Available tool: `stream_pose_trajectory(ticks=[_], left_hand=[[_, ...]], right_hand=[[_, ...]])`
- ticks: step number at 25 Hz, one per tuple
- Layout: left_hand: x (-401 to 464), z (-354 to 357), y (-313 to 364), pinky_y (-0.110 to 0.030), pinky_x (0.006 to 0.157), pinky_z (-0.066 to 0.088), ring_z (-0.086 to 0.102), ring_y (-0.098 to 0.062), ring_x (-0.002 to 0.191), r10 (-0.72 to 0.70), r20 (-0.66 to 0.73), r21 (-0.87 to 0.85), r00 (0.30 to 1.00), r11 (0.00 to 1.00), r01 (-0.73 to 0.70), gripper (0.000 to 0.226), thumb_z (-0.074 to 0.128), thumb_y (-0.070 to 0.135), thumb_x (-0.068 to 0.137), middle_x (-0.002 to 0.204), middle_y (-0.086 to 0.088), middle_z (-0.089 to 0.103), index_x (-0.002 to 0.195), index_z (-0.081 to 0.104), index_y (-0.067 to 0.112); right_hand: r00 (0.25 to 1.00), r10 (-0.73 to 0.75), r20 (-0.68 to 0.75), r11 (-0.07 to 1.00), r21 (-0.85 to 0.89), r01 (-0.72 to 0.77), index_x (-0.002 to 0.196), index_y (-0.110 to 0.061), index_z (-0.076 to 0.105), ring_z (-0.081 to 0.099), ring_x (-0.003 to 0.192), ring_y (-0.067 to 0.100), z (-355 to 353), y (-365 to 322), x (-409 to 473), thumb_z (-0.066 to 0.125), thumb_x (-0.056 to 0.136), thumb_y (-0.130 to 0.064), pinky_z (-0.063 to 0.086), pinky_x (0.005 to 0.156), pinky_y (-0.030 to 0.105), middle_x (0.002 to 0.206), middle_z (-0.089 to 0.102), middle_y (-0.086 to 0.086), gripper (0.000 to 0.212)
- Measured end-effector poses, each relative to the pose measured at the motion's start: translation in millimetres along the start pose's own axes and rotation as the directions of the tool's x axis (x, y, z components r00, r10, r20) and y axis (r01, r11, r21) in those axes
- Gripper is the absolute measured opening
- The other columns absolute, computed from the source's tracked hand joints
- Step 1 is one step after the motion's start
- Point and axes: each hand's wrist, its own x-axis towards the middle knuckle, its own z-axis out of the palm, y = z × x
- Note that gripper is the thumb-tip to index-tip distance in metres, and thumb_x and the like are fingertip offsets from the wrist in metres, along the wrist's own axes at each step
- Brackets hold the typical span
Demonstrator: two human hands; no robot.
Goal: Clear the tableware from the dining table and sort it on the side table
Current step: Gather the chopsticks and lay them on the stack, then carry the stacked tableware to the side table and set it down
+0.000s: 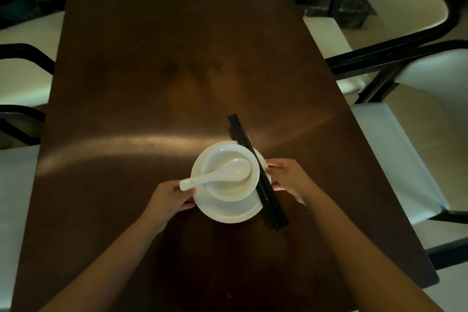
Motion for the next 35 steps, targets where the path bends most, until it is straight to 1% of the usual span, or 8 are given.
stream_pose_trajectory(ticks=[7,11,13,16,18,27,30,35], left_hand=[[-2.5,19.4,31.5,-0.035,0.076,0.057,0.066,-0.019,0.092,0.117,0.084,0.021,0.99,0.993,-0.119,0.017,0.061,0.007,0.085,0.101,-0.006,0.067,0.1,0.067,0.014],[-12.0,37.6,60.2,-0.041,0.082,0.056,0.065,-0.025,0.096,0.198,0.153,0.068,0.968,0.975,-0.21,0.026,0.061,0.004,0.085,0.108,-0.01,0.066,0.11,0.063,0.008],[-21.5,51.2,77.0,-0.037,0.077,0.057,0.066,-0.023,0.093,0.227,0.21,0.094,0.951,0.963,-0.251,0.028,0.062,0.004,0.083,0.107,-0.011,0.067,0.111,0.063,0.006],[-39.4,76.8,102.5,-0.022,0.058,0.057,0.066,-0.016,0.085,0.238,0.272,0.126,0.932,0.952,-0.28,0.027,0.065,0.004,0.082,0.097,-0.004,0.065,0.108,0.062,0.003],[-54.7,98.2,116.5,-0.021,0.057,0.057,0.066,-0.015,0.082,0.277,0.315,0.155,0.908,0.929,-0.337,0.024,0.065,0.004,0.082,0.097,-0.004,0.065,0.106,0.063,0.002],[-149.2,240.3,144.3,-0.035,0.076,0.056,0.072,-0.019,0.079,0.344,0.561,0.201,0.753,0.826,-0.527,0.013,0.065,0.01,0.082,0.076,0.0,0.076,0.08,0.071,0.021],[-187.9,303.7,136.9,-0.028,0.066,0.057,0.072,-0.016,0.072,0.354,0.615,0.173,0.705,0.812,-0.558,0.013,0.064,0.008,0.082,0.071,0.001,0.076,0.08,0.071,0.018],[-248.1,424.2,109.7,-0.02,0.055,0.056,0.071,-0.012,0.064,0.301,0.677,0.121,0.672,0.854,-0.506,0.011,0.06,0.001,0.084,0.07,-0.004,0.075,0.086,0.069,0.008]], right_hand=[[0.994,-0.04,-0.106,0.998,0.051,0.045,0.119,-0.01,0.06,0.066,0.095,0.025,-27.9,4.1,-19.9,0.052,0.092,-0.011,0.055,0.086,0.043,0.107,0.068,0.012,0.028],[0.975,-0.074,-0.208,0.988,0.118,0.1,0.117,-0.01,0.062,0.07,0.081,0.017,-53.6,4.1,-51.4,0.051,0.092,-0.009,0.059,0.069,0.029,0.095,0.071,0.007,0.027],[0.96,-0.083,-0.269,0.979,0.156,0.129,0.115,-0.01,0.063,0.071,0.073,0.013,-69.7,4.8,-76.1,0.051,0.092,-0.007,0.058,0.06,0.023,0.09,0.071,0.004,0.026],[0.932,-0.086,-0.351,0.972,0.177,0.156,0.114,-0.01,0.064,0.071,0.074,0.017,-95.8,7.9,-115.4,0.051,0.092,-0.007,0.059,0.063,0.024,0.093,0.072,0.008,0.026],[0.908,-0.076,-0.412,0.968,0.189,0.167,0.111,-0.011,0.065,0.071,0.068,0.015,-114.0,13.7,-146.0,0.051,0.091,-0.007,0.058,0.058,0.022,0.088,0.072,0.006,0.025],[0.8,-0.011,-0.6,0.943,0.26,0.208,0.11,-0.009,0.066,0.069,0.062,0.009,-214.4,92.1,-280.8,0.053,0.09,-0.008,0.052,0.05,0.016,0.086,0.07,0.008,0.023],[0.768,0.003,-0.641,0.934,0.275,0.227,0.107,-0.01,0.067,0.067,0.055,0.006,-255.8,134.8,-327.6,0.053,0.09,-0.008,0.054,0.052,0.019,0.072,0.068,0.003,0.022],[0.71,0.026,-0.704,0.925,0.285,0.249,0.102,-0.01,0.067,0.066,0.055,0.008,-334.7,206.9,-408.0,0.054,0.09,-0.008,0.053,0.051,0.019,0.077,0.068,0.008,0.018]])
